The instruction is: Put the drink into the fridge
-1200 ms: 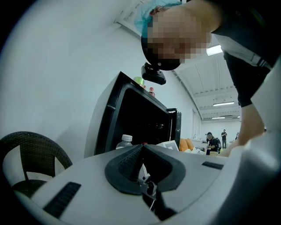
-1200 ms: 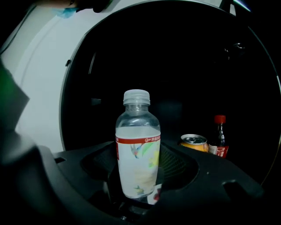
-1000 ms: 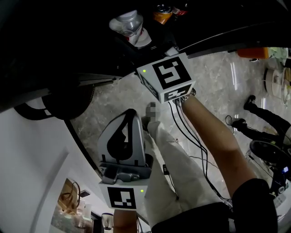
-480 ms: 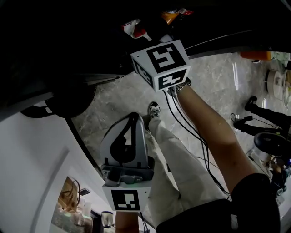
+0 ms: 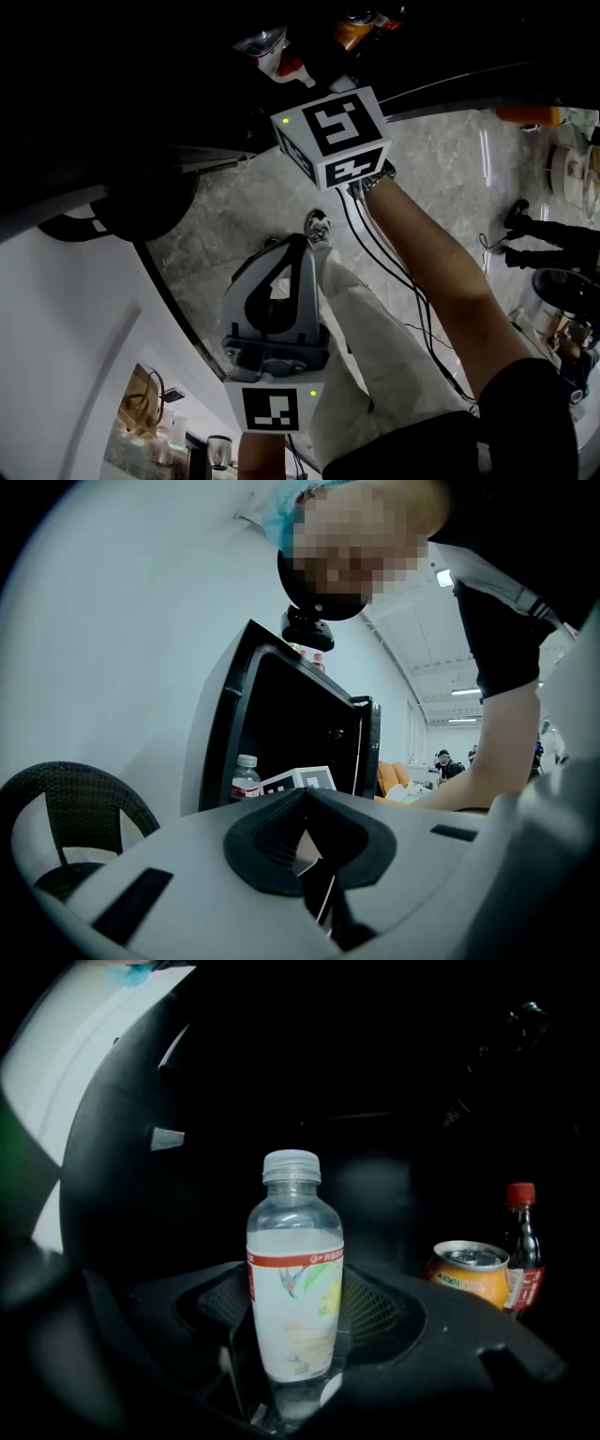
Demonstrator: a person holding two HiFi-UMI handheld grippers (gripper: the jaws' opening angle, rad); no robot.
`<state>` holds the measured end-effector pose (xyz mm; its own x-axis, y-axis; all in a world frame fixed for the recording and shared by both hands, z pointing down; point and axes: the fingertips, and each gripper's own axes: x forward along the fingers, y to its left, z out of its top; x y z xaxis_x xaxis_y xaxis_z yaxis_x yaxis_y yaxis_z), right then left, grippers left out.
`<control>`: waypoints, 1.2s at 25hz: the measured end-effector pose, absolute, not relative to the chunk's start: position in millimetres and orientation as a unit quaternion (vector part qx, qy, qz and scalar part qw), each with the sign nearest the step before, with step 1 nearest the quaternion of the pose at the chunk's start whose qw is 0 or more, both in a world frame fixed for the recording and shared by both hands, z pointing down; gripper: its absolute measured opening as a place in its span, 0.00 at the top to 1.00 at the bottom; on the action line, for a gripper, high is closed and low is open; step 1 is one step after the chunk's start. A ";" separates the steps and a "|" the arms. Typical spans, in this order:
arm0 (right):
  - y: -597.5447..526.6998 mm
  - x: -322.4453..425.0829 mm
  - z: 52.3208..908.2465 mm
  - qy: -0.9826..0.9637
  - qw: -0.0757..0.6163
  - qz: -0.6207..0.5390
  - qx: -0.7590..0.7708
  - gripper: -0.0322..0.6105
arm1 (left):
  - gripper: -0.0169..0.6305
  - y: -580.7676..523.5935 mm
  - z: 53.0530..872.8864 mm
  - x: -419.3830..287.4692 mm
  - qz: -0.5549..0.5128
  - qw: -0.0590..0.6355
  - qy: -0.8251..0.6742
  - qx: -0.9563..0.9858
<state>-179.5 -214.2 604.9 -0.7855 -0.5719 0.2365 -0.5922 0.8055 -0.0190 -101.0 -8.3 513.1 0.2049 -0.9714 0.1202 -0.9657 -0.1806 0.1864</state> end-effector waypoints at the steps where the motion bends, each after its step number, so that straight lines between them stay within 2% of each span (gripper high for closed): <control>1: -213.4 -179.9 605.3 -0.943 0.111 0.047 0.309 0.48 | 0.96 -7.7 513.9 -99.6 -0.012 0.111 -0.629 0.770; 11: -203.6 -175.7 610.6 -0.942 0.123 0.060 0.306 0.48 | 0.96 -0.6 522.4 -100.3 -0.006 0.121 -0.628 0.769; 21: -172.1 -137.6 627.6 -0.933 0.138 0.101 0.317 0.48 | 0.96 8.6 525.8 -97.2 0.005 0.127 -0.621 0.773; 30: -109.8 -95.3 583.2 -0.931 0.086 0.143 0.323 0.49 | 0.96 7.4 515.3 -85.4 0.001 0.120 -0.605 0.787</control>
<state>-95.3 -109.8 583.2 -0.7760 -0.5779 0.2526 -0.6271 0.7499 -0.2110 -85.4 7.4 515.3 0.2679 -0.9522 0.1468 -0.9527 -0.2392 0.1875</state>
